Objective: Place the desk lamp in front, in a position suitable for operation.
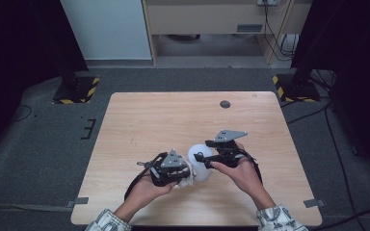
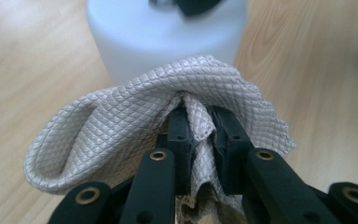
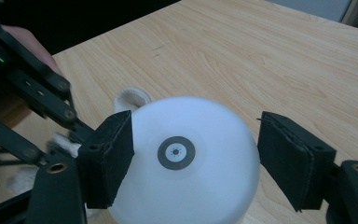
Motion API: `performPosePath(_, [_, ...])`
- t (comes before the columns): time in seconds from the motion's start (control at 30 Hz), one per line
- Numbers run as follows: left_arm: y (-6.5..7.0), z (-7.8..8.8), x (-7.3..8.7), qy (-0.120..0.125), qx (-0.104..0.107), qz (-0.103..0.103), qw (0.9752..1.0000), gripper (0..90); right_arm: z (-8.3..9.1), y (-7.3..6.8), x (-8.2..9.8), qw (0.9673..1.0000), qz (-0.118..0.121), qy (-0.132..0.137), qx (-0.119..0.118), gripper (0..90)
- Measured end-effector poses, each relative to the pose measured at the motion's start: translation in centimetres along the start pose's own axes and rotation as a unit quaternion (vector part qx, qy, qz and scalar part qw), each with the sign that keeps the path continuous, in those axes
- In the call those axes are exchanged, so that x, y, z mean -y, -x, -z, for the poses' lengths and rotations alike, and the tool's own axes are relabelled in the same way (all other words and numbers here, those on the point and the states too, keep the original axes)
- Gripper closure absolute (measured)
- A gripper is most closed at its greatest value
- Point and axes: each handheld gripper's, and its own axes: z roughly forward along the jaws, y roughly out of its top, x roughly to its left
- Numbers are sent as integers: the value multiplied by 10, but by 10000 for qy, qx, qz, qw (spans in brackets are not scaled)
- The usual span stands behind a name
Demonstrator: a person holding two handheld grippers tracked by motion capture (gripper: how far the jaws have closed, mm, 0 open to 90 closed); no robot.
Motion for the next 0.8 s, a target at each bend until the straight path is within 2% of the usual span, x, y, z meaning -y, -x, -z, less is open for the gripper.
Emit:
performPosePath(0.07, [3,7,-4,229,49,33,9997,785,0,0,0,10000,9,11,-2,276])
performPosePath(0.17, [6,4,-5,236,70,-7,9997,789,0,0,0,10000,10,10,-6,276])
performPosePath(0.3, [12,-11,0,-86,147,-75,9998,790,0,0,0,10000,15,9,-3,276])
performPosePath(0.4, [15,-25,6,-515,134,-270,9982,791,0,0,0,10000,21,7,2,277])
performPosePath(0.43, [15,-26,6,-548,141,-304,9979,796,0,0,0,10000,22,4,2,276])
performPosePath(0.47, [15,-26,5,-525,145,-320,9980,798,0,0,0,10000,24,3,2,277])
performPosePath(0.53, [16,-21,1,-322,195,-234,9990,804,1,0,0,10000,39,3,-6,276])
performPosePath(0.6, [19,-13,-4,-19,251,-222,9994,804,1,0,0,10000,32,0,-9,276])
performPosePath(0.63, [21,-11,-6,131,290,-138,9994,804,0,0,0,10000,35,10,-12,276])
performPosePath(0.67, [22,-10,-8,196,308,-136,9992,805,1,0,0,10000,26,3,-15,276])
performPosePath(0.77, [26,-16,-8,171,304,-177,9992,806,1,0,0,10000,24,-1,-17,276])
performPosePath(0.8, [27,-20,-7,77,336,-220,9992,806,1,0,0,10000,38,1,-12,276])
